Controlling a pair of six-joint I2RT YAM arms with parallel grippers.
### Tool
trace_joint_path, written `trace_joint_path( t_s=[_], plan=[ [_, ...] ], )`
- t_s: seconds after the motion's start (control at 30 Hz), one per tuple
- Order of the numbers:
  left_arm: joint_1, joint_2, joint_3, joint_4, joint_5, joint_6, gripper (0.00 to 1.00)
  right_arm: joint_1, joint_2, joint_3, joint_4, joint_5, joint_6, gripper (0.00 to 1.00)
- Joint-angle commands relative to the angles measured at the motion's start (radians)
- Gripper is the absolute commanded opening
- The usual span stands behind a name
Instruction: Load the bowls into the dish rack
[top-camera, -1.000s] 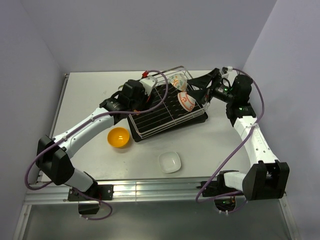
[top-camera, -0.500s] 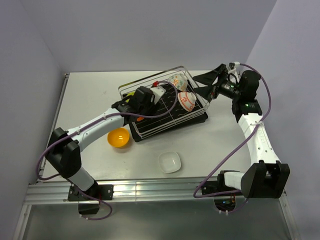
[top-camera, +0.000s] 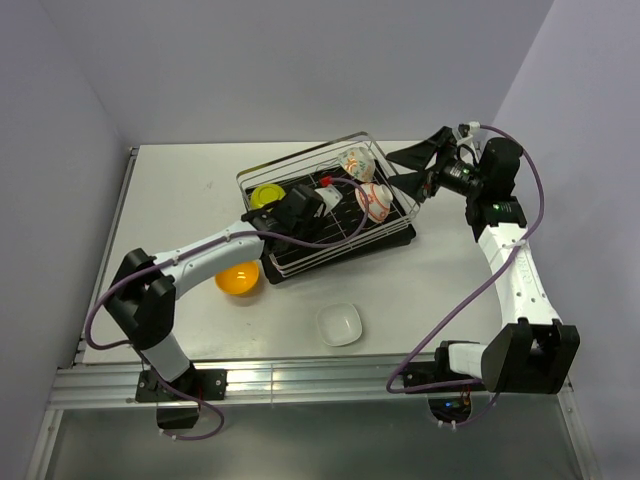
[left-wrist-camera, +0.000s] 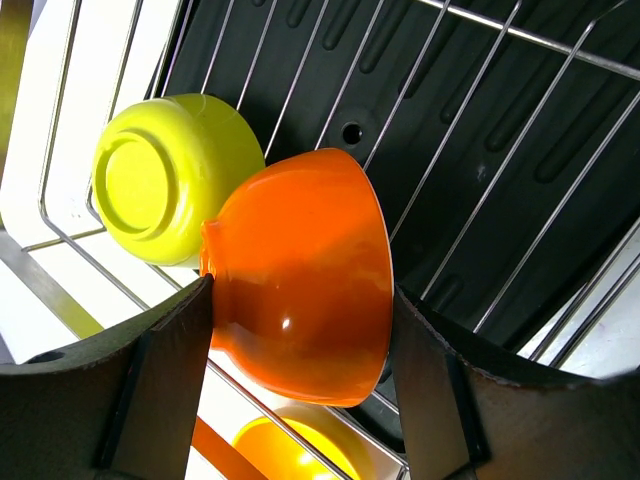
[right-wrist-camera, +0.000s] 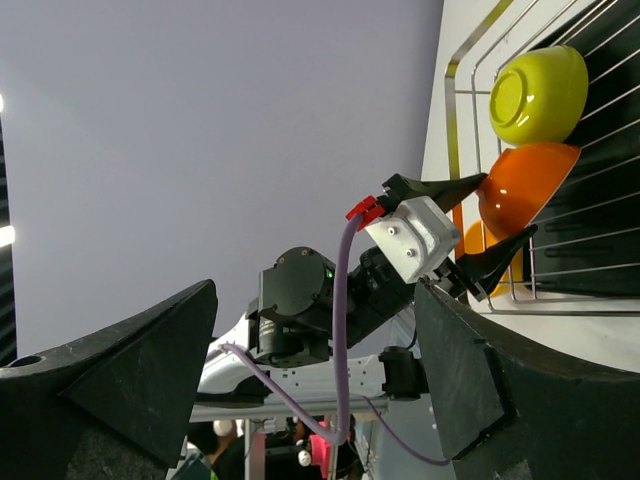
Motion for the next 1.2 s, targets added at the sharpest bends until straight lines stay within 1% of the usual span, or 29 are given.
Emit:
trace_joint_path(
  t_s=[0.0,0.07,0.1,0.13,0.17,0.23,0.27,0.3,0.37,0.43,0.6,0.63,0.67,0.77,1.03,1.17],
  plan=[
    [-0.017,0.026,0.019,-0.071,0.004,-0.027,0.08,-0.008,0.002,0.053,-0.002,-0.024,-0.018,0.87],
    [-0.018,0.035,0.033,-0.094,0.032,-0.039,0.16,-0.008,0.005,0.056,-0.002,-0.027,-0.019,0.87],
    [-0.021,0.043,0.039,-0.116,0.041,-0.044,0.27,-0.010,0.005,0.058,-0.006,-0.026,-0.026,0.87],
    [-0.020,0.048,0.042,-0.125,0.049,-0.045,0.34,-0.010,0.007,0.059,-0.011,-0.026,-0.030,0.87],
    [-0.021,0.051,0.045,-0.136,0.060,-0.054,0.45,-0.010,0.008,0.064,-0.016,-0.027,-0.033,0.87],
    [-0.023,0.060,0.051,-0.159,0.073,-0.061,0.53,-0.010,0.010,0.069,-0.025,-0.027,-0.042,0.88],
    [-0.021,0.060,0.053,-0.163,0.086,-0.064,0.59,-0.010,0.010,0.069,-0.031,-0.027,-0.046,0.88],
    [-0.021,0.063,0.054,-0.174,0.090,-0.065,0.60,-0.010,0.011,0.070,-0.034,-0.029,-0.050,0.88],
    [-0.021,0.066,0.054,-0.183,0.098,-0.065,0.65,-0.010,0.013,0.072,-0.045,-0.029,-0.055,0.88],
    [-0.021,0.066,0.053,-0.197,0.109,-0.067,0.68,-0.010,0.016,0.075,-0.051,-0.032,-0.062,0.88],
    [-0.021,0.057,0.050,-0.225,0.142,-0.076,0.80,-0.010,0.019,0.078,-0.056,-0.035,-0.070,0.88],
    [-0.023,0.057,0.051,-0.231,0.156,-0.079,0.87,-0.010,0.021,0.076,-0.057,-0.034,-0.072,0.88],
    [-0.024,0.055,0.053,-0.239,0.161,-0.081,0.89,-0.010,0.021,0.078,-0.059,-0.034,-0.072,0.88],
    [-0.029,0.052,0.056,-0.252,0.179,-0.081,0.91,-0.010,0.027,0.081,-0.065,-0.038,-0.075,0.88],
    [-0.031,0.028,0.071,-0.274,0.216,-0.087,0.92,-0.011,0.030,0.090,-0.092,-0.037,-0.105,0.89],
    [-0.031,0.026,0.108,-0.285,0.221,-0.091,0.93,-0.011,0.033,0.086,-0.085,-0.034,-0.104,0.89]
  ],
)
